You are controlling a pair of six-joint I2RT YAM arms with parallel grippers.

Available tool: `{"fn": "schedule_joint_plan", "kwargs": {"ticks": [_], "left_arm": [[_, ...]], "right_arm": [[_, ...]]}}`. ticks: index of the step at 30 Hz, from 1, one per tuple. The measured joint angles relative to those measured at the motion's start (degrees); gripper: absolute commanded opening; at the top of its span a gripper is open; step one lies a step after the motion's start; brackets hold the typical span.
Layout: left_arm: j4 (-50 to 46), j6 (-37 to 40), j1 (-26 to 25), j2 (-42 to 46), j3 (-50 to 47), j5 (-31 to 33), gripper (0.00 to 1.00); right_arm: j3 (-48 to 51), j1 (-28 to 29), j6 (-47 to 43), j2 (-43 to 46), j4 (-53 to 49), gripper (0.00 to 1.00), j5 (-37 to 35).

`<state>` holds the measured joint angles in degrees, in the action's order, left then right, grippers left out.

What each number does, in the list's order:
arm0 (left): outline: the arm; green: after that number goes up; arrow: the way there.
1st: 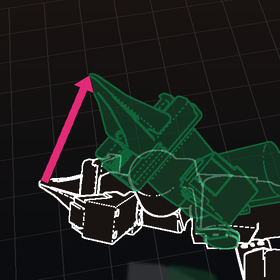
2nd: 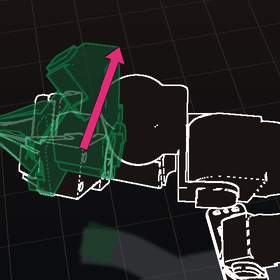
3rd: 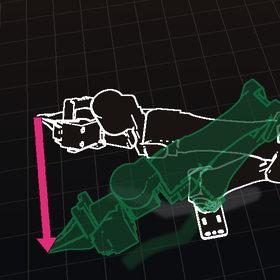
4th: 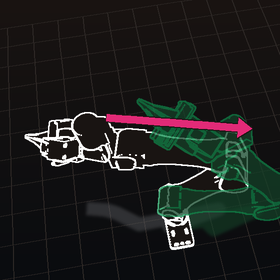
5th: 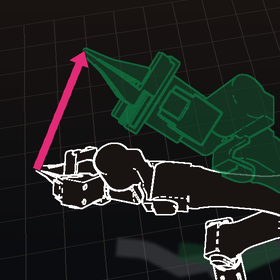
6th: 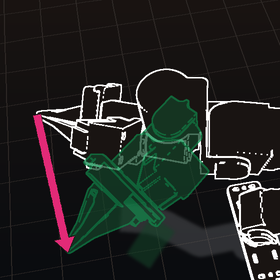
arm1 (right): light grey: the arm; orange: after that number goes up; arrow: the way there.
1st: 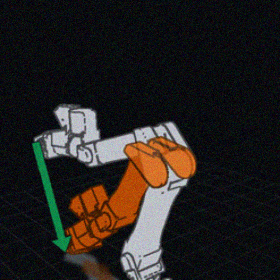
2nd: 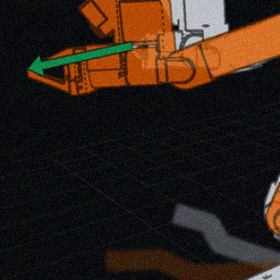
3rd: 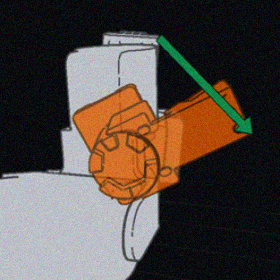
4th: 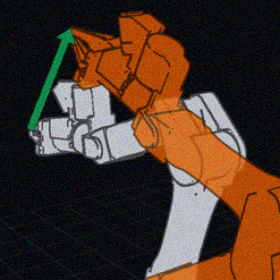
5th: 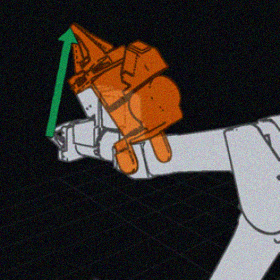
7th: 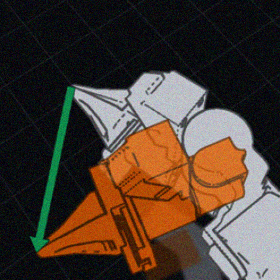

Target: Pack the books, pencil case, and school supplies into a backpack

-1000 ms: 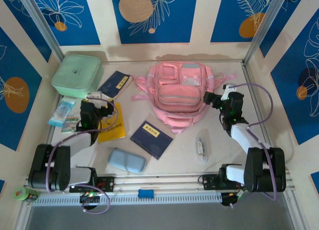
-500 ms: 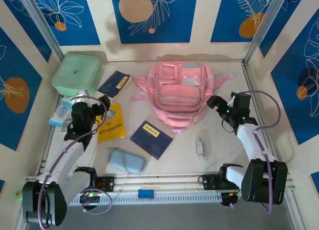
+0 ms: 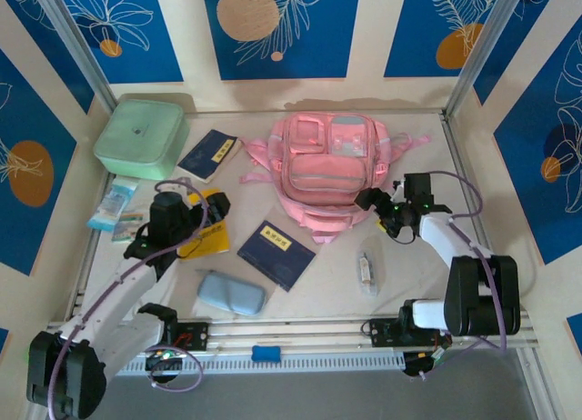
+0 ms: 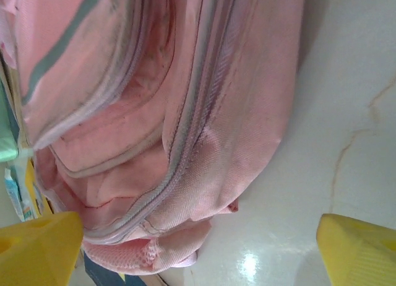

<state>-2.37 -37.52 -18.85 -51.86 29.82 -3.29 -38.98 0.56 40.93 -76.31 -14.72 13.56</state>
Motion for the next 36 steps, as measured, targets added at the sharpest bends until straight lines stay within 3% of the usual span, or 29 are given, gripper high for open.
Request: {"fn": "schedule_joint_plan", "kwargs": {"ticks": [3,8,11,14,18,24,29,33,36], "left_arm": [[-0.3,-1.3,-5.6,-1.5,0.8,0.9,0.99],[1.2,-3.3,-13.6,-6.3,1.7,2.5,0.99],[2.7,-4.2,-15.8,-9.4,2.0,2.7,0.99],[3.6,-4.1,-16.3,-12.6,3.4,2.3,0.99],[4.3,-4.0,-16.3,-16.5,7.0,1.8,0.99],[12.9,-3.7,-16.5,-21.5,8.5,1.1,1.0],[15.4,-4.1,-16.5,-24.5,9.0,1.1,0.99],[14.7,-4.3,-16.6,-24.7,9.5,1.1,0.99],[13.2,-5.4,-17.4,-24.4,9.6,1.7,0.99]], "right_arm": [[-1.0,0.7,1.1,-2.9,1.6,0.77,0.5],[-4.0,1.1,1.8,-7.4,4.4,0.46,1.5],[-4.4,1.4,3.0,-8.7,5.2,0.38,1.9],[-4.5,2.6,4.1,-8.8,5.5,0.13,1.5],[-4.5,6.7,8.4,-8.6,6.1,0.08,0.3],[-3.3,17.7,17.8,-5.5,10.9,0.14,-4.8],[-4.3,26.6,19.8,-5.3,12.1,0.58,-5.7],[-4.9,25.2,17.1,-1.5,9.0,0.73,-5.6],[-5.0,20.0,14.0,3.7,4.9,0.77,-5.5]]}}
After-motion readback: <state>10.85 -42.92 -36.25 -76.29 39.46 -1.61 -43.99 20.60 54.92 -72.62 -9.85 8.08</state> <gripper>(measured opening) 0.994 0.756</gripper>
